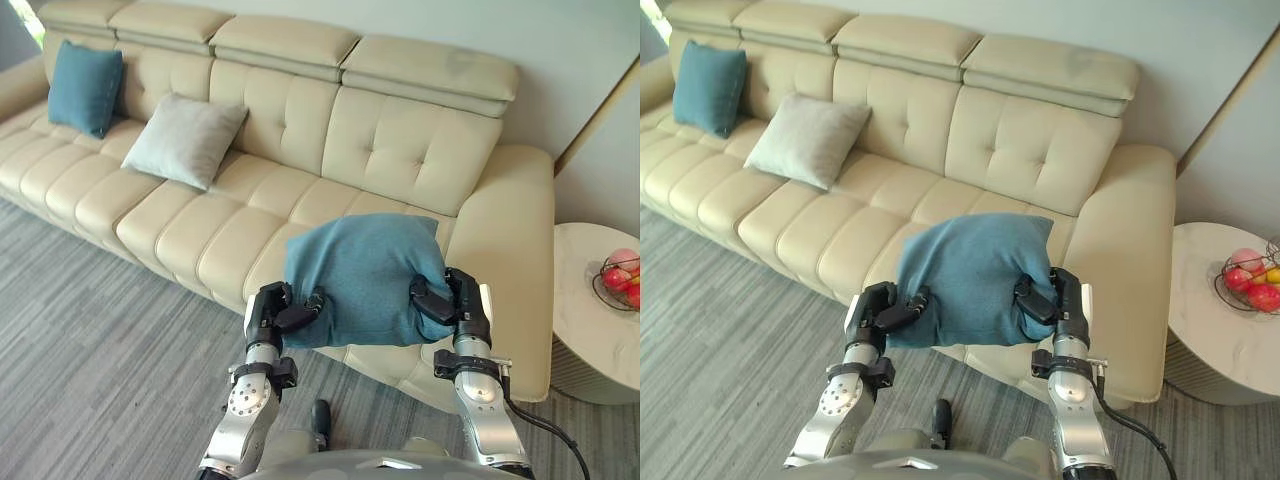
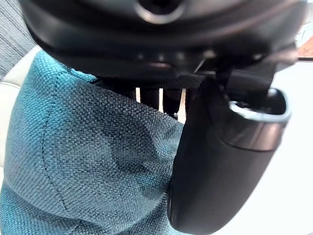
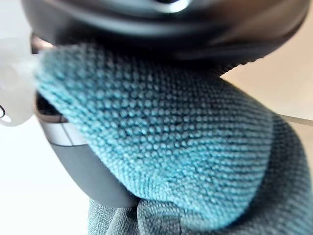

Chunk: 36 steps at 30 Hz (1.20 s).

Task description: Pick up cushions and gather them together orderly.

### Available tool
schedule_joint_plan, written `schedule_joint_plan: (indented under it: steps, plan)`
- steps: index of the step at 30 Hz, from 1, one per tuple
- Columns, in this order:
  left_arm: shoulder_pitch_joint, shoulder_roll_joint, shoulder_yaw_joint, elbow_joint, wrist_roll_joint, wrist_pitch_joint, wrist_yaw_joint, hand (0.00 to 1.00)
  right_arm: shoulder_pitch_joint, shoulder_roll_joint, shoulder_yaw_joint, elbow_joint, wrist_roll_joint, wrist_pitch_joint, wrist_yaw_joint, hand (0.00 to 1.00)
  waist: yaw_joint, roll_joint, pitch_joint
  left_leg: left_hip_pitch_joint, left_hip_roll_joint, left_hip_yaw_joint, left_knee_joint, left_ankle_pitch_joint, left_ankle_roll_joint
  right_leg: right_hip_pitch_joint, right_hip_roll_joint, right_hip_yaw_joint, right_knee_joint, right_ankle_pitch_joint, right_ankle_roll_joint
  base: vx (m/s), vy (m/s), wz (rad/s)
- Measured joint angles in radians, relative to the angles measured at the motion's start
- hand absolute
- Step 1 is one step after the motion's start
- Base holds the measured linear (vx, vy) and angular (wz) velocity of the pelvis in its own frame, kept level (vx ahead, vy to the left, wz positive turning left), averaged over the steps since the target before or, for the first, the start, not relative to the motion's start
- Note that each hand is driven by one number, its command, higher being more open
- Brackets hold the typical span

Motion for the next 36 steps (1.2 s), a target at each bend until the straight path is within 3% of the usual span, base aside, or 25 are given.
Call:
schedule_joint_plan:
  steps: [2,5,6,7,8,9,10,11,13,15,17,18,20,21,22,23,28,32,36]
  plan:
    - [0.000,-0.001,-0.001,-0.001,0.001,0.000,-0.002,0.00,0.001,-0.001,0.000,-0.003,0.000,0.000,-0.001,0.00,-0.006,-0.007,0.004,0.001,-0.017,-0.002,0.009,0.004,0.002,-0.033,0.041,0.025,-0.056,0.003,-0.001,-0.01,-0.076,0.16]
    - [0.002,-0.007,-0.021,-0.016,0.004,0.003,-0.008,0.00,0.035,0.001,-0.010,-0.044,0.001,0.005,-0.011,0.00,-0.023,-0.018,0.009,0.017,-0.044,-0.036,0.013,-0.001,-0.011,-0.003,0.039,0.032,-0.099,0.028,-0.038,0.07,-0.072,0.52]
    - [0.002,-0.014,-0.032,-0.025,0.006,0.003,-0.013,0.00,0.074,0.003,-0.014,-0.104,0.001,0.006,-0.016,0.00,-0.028,-0.016,0.008,-0.022,-0.031,-0.033,0.104,-0.017,-0.012,0.027,0.037,-0.019,-0.128,0.050,-0.074,0.09,-0.060,0.51]
    - [0.002,-0.018,-0.033,-0.026,0.006,0.003,-0.015,0.00,0.089,0.003,-0.015,-0.123,0.001,0.006,-0.020,0.00,-0.033,-0.016,0.008,-0.040,-0.026,-0.033,0.151,-0.035,-0.013,0.041,0.037,-0.039,-0.136,0.050,-0.077,0.19,-0.105,0.74]
    - [0.005,-0.030,-0.037,-0.026,0.006,0.003,-0.020,0.00,0.119,0.003,-0.017,-0.173,0.001,0.009,-0.025,0.00,-0.036,-0.017,0.008,-0.077,-0.015,-0.032,0.270,-0.103,-0.030,0.085,0.046,-0.072,-0.161,0.051,-0.079,0.17,-0.074,0.48]
    - [0.005,-0.033,-0.038,-0.026,0.006,0.003,-0.021,0.00,0.123,0.003,-0.017,-0.183,0.001,0.009,-0.025,0.00,-0.036,-0.016,0.008,-0.082,-0.012,-0.031,0.287,-0.113,-0.033,0.092,0.049,-0.074,-0.164,0.051,-0.079,0.22,-0.060,0.39]
    - [0.012,-0.045,-0.038,-0.026,0.006,0.003,-0.029,0.00,0.156,0.004,-0.017,-0.247,0.001,0.009,-0.025,0.00,-0.028,-0.007,0.005,-0.107,0.005,-0.011,0.399,-0.167,-0.043,0.130,0.065,-0.079,-0.177,0.051,-0.079,0.19,0.002,0.20]
    - [0.017,-0.046,-0.038,-0.027,0.006,0.003,-0.035,0.00,0.175,0.005,-0.014,-0.288,0.001,0.009,-0.025,0.00,-0.026,-0.006,0.005,-0.131,0.018,0.023,0.488,-0.186,-0.067,0.158,0.069,-0.078,-0.188,0.051,-0.079,0.19,0.026,0.17]
    - [0.030,-0.048,-0.038,-0.037,0.006,0.003,-0.042,0.00,0.192,-0.002,-0.005,-0.344,0.002,0.008,-0.024,0.00,-0.019,-0.002,0.002,-0.173,0.043,0.090,0.618,-0.196,-0.081,0.194,0.069,-0.062,-0.201,0.051,-0.079,0.19,0.075,-0.11]
    - [0.052,-0.053,-0.038,-0.060,0.006,0.002,-0.052,0.00,0.193,-0.011,0.002,-0.382,0.002,0.003,-0.021,0.00,-0.004,0.015,-0.010,-0.213,0.119,0.144,0.742,-0.290,-0.045,0.219,0.075,-0.030,-0.228,0.047,-0.082,0.20,0.113,-0.47]
    - [0.053,-0.068,-0.038,-0.060,0.005,0.002,-0.057,0.00,0.190,-0.010,0.001,-0.385,0.002,-0.001,-0.024,0.00,0.010,0.025,-0.017,-0.223,0.207,0.115,0.701,-0.322,-0.069,0.219,0.065,0.022,-0.227,0.040,-0.084,0.15,0.141,-0.52]
    - [0.053,-0.069,-0.038,-0.060,0.005,0.002,-0.058,0.00,0.190,-0.009,0.001,-0.385,0.002,-0.001,-0.028,0.00,0.010,0.023,-0.017,-0.219,0.216,0.095,0.654,-0.320,-0.072,0.220,0.053,0.038,-0.225,0.035,-0.077,0.12,0.209,-0.43]
    - [0.057,-0.072,-0.039,-0.060,0.006,0.002,-0.059,0.00,0.191,-0.012,-0.001,-0.380,0.002,-0.001,-0.034,0.00,0.010,0.030,-0.021,-0.169,0.234,0.024,0.458,-0.258,-0.114,0.217,0.023,0.079,-0.206,0.003,-0.026,0.16,0.314,-0.37]
    - [0.060,-0.073,-0.039,-0.059,0.006,0.003,-0.059,0.00,0.190,-0.015,-0.002,-0.374,0.002,-0.001,-0.034,0.00,0.009,0.037,-0.026,-0.149,0.243,0.033,0.424,-0.152,-0.173,0.219,0.020,0.094,-0.194,-0.015,0.001,0.16,0.309,-0.33]
    - [0.063,-0.057,-0.039,-0.057,0.007,0.010,-0.057,0.00,0.190,0.010,-0.001,-0.333,0.002,0.001,-0.034,0.00,0.004,0.000,-0.035,-0.126,0.206,0.055,0.422,-0.158,-0.168,0.211,-0.020,0.130,-0.187,-0.018,0.010,0.16,0.286,-0.30]
    - [0.060,-0.045,-0.039,-0.058,0.010,0.010,-0.056,0.00,0.187,0.025,-0.001,-0.316,0.002,0.001,-0.034,0.00,0.006,-0.017,-0.035,-0.130,0.189,0.045,0.447,-0.169,-0.166,0.212,-0.037,0.152,-0.188,-0.020,0.012,0.15,0.290,-0.39]
    - [0.068,-0.020,-0.039,-0.058,0.011,0.011,-0.054,0.00,0.182,0.042,0.003,-0.280,0.002,0.001,-0.031,0.00,0.012,-0.028,-0.037,-0.142,0.177,0.060,0.512,-0.244,-0.145,0.208,-0.049,0.241,-0.230,-0.003,0.036,0.04,0.166,-0.38]
    - [0.070,-0.006,-0.045,-0.057,0.012,0.013,-0.054,0.00,0.170,0.048,-0.002,-0.228,0.002,0.001,-0.031,0.00,0.012,-0.060,-0.041,-0.134,0.159,0.088,0.508,-0.275,-0.135,0.163,-0.067,0.335,-0.233,0.000,0.040,0.00,0.105,-0.56]
    - [0.070,0.004,-0.045,-0.046,0.012,0.021,-0.054,0.00,0.115,0.029,-0.002,-0.112,0.002,0.001,-0.031,0.00,0.004,-0.070,-0.038,-0.082,0.159,0.192,0.483,-0.293,-0.116,0.026,-0.073,0.388,-0.014,0.014,0.051,0.03,0.127,-0.87]
